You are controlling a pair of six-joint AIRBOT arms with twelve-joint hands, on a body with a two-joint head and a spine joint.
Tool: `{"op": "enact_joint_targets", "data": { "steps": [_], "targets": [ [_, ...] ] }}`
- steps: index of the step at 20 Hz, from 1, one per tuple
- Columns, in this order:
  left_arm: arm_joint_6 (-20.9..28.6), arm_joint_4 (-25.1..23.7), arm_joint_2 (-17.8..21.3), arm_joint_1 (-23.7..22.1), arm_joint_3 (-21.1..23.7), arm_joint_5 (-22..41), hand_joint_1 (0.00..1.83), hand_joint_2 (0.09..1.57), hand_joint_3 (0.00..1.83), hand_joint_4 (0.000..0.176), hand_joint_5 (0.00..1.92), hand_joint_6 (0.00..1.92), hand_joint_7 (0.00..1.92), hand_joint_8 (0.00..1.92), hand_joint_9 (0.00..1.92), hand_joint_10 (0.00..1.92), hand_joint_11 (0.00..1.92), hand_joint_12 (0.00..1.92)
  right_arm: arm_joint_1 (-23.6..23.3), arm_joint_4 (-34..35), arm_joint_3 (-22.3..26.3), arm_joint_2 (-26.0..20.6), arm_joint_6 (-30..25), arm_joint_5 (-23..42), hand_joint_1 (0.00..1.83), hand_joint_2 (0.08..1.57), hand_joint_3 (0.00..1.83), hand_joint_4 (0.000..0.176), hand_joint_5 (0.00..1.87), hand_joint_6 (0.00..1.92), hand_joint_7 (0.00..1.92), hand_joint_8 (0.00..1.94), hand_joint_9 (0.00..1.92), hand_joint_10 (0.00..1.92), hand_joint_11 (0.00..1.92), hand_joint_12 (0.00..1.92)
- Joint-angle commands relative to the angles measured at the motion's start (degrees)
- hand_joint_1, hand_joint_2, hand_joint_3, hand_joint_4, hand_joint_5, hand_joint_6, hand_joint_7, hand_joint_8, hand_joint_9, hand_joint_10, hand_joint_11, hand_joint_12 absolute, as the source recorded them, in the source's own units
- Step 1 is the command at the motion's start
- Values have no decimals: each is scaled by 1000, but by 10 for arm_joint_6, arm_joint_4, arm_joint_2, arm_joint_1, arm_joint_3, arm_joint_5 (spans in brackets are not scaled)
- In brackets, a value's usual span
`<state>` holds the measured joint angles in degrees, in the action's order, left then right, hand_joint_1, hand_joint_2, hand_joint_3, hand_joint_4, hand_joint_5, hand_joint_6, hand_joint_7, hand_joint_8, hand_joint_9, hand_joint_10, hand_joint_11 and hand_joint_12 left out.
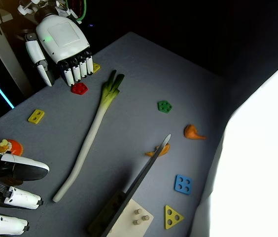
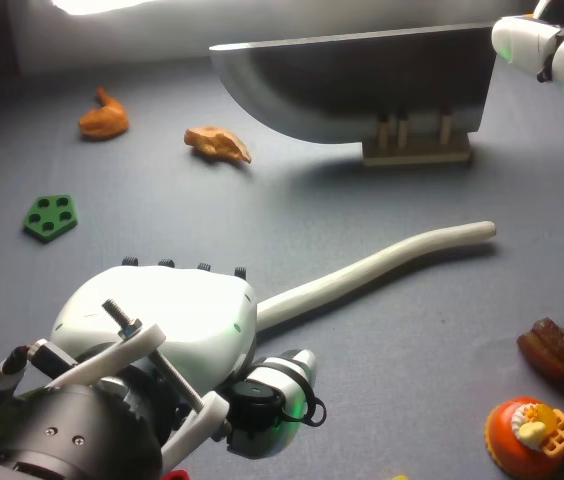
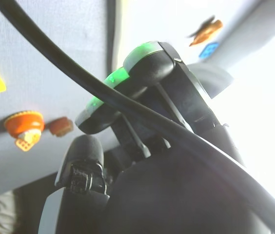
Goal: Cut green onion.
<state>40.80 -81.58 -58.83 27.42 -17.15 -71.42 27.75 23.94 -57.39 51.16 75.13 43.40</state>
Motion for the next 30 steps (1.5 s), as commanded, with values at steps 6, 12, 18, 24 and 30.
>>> {"op": "enact_joint_targets", "data": {
  "steps": [6, 12, 18, 24, 30],
  "targets": [
    [2, -48, -1, -4, -5, -18, 418, 1224, 17, 13, 66, 1, 41, 1, 23, 0, 0, 88, -4, -10, 0, -6, -2, 67, 222, 1089, 38, 7, 0, 0, 0, 0, 15, 6, 0, 0],
    [2, -45, -1, -6, -6, -18, 498, 1204, 0, 24, 62, 1, 61, 2, 42, 1, 0, 95, -4, -12, -1, -6, -2, 65, 280, 1061, 12, 5, 0, 0, 0, 0, 0, 0, 0, 0],
    [27, -33, -1, 2, -7, -24, 629, 1144, 0, 42, 0, 0, 2, 0, 8, 3, 12, 7, -8, -27, -24, -9, -37, 14, 804, 1013, 0, 8, 0, 0, 0, 0, 0, 0, 0, 0],
    [58, -32, -1, 22, -9, -24, 643, 1147, 0, 37, 0, 0, 0, 0, 0, 0, 2, 1, -18, -29, -71, 10, -41, -32, 1101, 996, 0, 33, 0, 0, 0, 0, 0, 0, 0, 0],
    [72, -26, -2, 41, -17, -24, 688, 1120, 0, 29, 0, 0, 0, 0, 9, 3, 29, 18, -17, -29, -151, 59, -50, -37, 1105, 1005, 0, 23, 0, 0, 0, 0, 0, 0, 0, 0]
  ]
}}
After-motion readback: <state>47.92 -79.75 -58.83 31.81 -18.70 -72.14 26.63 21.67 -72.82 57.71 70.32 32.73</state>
